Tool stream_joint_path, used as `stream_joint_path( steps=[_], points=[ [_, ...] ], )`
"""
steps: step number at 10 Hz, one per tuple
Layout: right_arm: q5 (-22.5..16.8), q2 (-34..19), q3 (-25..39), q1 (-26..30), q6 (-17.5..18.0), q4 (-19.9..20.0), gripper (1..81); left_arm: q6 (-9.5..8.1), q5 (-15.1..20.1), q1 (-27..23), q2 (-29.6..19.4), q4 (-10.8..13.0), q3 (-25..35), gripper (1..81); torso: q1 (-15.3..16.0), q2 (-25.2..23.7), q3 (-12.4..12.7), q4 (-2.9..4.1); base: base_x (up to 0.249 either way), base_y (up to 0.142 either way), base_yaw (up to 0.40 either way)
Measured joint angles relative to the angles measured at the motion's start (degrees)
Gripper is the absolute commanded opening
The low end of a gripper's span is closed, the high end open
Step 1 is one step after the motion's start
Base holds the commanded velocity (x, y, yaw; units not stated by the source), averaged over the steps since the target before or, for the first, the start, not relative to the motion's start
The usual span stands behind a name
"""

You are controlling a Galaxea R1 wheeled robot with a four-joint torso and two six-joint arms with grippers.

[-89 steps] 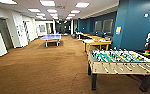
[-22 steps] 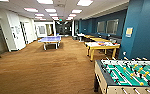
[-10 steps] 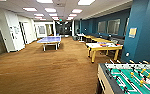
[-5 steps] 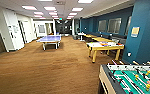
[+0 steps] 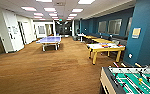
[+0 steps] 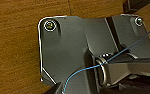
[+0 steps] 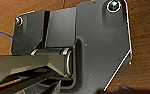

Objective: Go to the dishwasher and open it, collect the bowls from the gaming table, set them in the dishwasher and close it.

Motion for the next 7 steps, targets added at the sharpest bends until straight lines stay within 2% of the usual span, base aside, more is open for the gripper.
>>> stream_joint_path(
  steps=[2,7],
  points=[
    [0.68,0.00,0.00,1.24,0.00,0.02,81.1,0.00,-0.39,-1.30,-0.02,0.00,0.00,81.1,-0.02,0.00,0.02,0.00,0.175,0.000,0.000],
    [0.56,0.05,0.00,0.98,-0.02,0.00,81.1,0.00,-0.28,-0.89,-0.17,0.01,0.00,81.1,-0.05,-0.02,0.02,0.00,0.177,0.000,0.000]
  ],
)
